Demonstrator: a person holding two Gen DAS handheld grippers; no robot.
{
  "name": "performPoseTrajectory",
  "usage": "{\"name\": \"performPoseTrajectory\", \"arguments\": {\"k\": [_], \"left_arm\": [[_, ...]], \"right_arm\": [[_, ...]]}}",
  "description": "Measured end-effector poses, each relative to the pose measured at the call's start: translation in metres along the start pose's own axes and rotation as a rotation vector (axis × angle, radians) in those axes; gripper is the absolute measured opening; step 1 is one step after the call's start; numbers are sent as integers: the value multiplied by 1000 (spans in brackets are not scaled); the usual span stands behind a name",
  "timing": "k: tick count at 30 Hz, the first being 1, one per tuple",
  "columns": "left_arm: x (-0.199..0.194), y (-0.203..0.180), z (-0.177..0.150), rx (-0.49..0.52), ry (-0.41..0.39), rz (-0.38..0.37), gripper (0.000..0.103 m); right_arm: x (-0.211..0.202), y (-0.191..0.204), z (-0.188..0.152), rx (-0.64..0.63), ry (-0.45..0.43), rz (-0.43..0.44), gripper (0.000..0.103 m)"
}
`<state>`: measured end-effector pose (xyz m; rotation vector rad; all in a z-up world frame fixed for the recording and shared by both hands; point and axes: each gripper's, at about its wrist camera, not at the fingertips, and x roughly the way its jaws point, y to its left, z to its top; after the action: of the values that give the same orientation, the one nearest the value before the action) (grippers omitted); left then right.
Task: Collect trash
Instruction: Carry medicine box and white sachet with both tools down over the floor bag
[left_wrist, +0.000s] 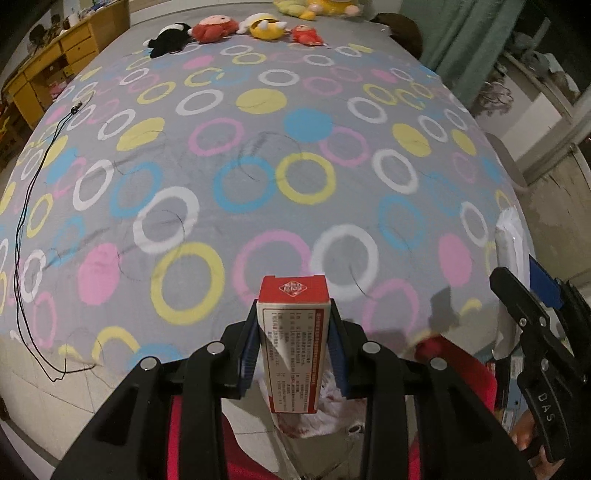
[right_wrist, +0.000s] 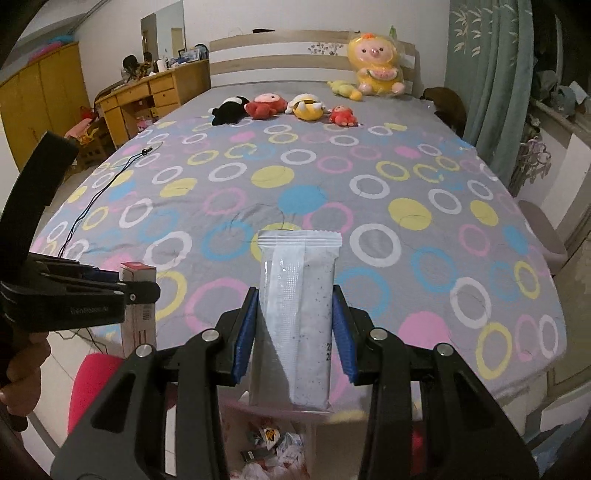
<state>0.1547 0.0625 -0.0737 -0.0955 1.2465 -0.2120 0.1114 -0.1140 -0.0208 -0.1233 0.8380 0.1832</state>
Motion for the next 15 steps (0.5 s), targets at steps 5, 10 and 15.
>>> {"name": "performPoseTrajectory", "arguments": {"k": [5,10,15], "left_arm": [[-3,-20,-32,21,12,-20,33],[3,-34,-64,25,33,-39,33],[20,-38,-91,8,65,-42,33]], "right_arm": [[-26,2,-28,-14,7,-14,38],[-42,6,-57,-23,29,-19,38],[-48,11,-85,-16,60,-15,38]]}}
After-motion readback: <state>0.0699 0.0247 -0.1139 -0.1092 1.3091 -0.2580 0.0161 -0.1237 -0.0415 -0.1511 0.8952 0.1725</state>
